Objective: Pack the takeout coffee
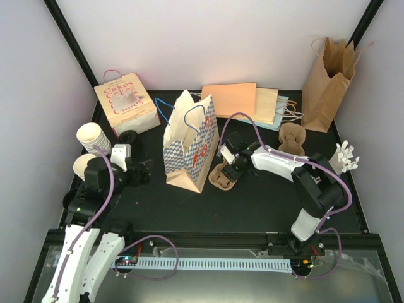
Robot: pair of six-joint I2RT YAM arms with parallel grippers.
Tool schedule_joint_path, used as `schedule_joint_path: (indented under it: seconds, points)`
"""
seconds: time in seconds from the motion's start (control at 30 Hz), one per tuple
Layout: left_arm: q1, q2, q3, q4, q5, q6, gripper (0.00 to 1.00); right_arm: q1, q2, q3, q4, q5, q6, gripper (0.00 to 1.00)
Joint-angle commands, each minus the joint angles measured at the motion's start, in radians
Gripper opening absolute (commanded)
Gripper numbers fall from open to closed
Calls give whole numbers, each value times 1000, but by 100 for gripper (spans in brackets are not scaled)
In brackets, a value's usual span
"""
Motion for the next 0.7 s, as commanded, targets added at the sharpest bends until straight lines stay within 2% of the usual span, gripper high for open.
schedule_joint_path:
  seconds: [0.0, 0.67]
  points:
    - [-3, 4, 0, 24, 8, 8, 99, 2, 8, 24, -3, 25, 4, 75]
    - [-3, 3, 0, 23, 7, 8, 99, 3, 70, 84, 3, 14, -13, 75]
